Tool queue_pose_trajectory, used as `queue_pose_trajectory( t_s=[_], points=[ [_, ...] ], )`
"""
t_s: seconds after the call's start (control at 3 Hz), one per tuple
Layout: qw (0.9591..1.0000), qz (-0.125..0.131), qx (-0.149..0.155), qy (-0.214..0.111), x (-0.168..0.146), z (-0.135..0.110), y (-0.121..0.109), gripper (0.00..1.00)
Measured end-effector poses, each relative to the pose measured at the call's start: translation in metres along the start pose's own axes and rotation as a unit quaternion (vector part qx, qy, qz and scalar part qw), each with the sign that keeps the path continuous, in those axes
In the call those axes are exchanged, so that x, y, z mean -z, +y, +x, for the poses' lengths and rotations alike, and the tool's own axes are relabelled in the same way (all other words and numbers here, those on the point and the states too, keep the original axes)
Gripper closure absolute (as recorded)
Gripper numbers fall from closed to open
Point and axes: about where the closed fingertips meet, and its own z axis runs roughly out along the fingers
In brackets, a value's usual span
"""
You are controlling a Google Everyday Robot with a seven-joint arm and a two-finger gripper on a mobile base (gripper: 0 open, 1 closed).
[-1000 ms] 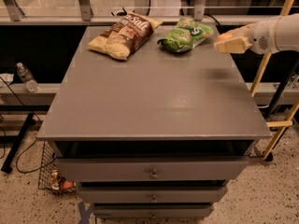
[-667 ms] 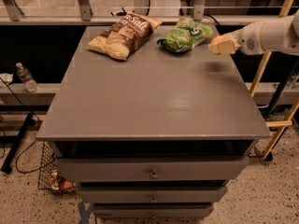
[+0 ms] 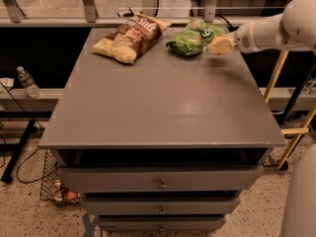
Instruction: Move orange near green rice chip bag
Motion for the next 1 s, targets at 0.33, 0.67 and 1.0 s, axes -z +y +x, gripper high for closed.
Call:
queue_pose_trajectory(
  t_s=[0.33, 0.67, 1.0],
  points=[
    [0.9998, -0.016, 0.002, 0.015, -0.0260, -0.0033, 0.0047, 0.97],
    [0.9997, -0.017, 0.002, 0.015, -0.0281, -0.0019, 0.0063, 0.74],
    [0.9997, -0.020, 0.001, 0.016, -0.0312, -0.0008, 0.0079, 0.51]
  ],
)
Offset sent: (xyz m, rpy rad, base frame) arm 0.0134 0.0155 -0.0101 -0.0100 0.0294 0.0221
